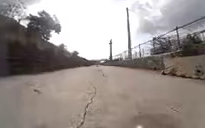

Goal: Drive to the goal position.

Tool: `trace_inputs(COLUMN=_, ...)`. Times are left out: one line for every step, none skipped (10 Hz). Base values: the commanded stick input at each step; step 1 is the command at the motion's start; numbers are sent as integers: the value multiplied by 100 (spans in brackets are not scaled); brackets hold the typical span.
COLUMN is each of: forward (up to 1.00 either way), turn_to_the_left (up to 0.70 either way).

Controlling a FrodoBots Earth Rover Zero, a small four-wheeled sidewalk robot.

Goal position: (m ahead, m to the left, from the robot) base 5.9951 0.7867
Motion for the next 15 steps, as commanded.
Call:
trace_inputs(forward=100, turn_to_the_left=0)
trace_inputs(forward=100, turn_to_the_left=0)
trace_inputs(forward=100, turn_to_the_left=0)
trace_inputs(forward=100, turn_to_the_left=0)
trace_inputs(forward=100, turn_to_the_left=0)
trace_inputs(forward=100, turn_to_the_left=0)
trace_inputs(forward=100, turn_to_the_left=0)
trace_inputs(forward=100, turn_to_the_left=0)
trace_inputs(forward=100, turn_to_the_left=0)
trace_inputs(forward=100, turn_to_the_left=0)
trace_inputs(forward=100, turn_to_the_left=0)
trace_inputs(forward=100, turn_to_the_left=0)
trace_inputs(forward=100, turn_to_the_left=0)
trace_inputs(forward=100, turn_to_the_left=0)
trace_inputs(forward=100, turn_to_the_left=0)
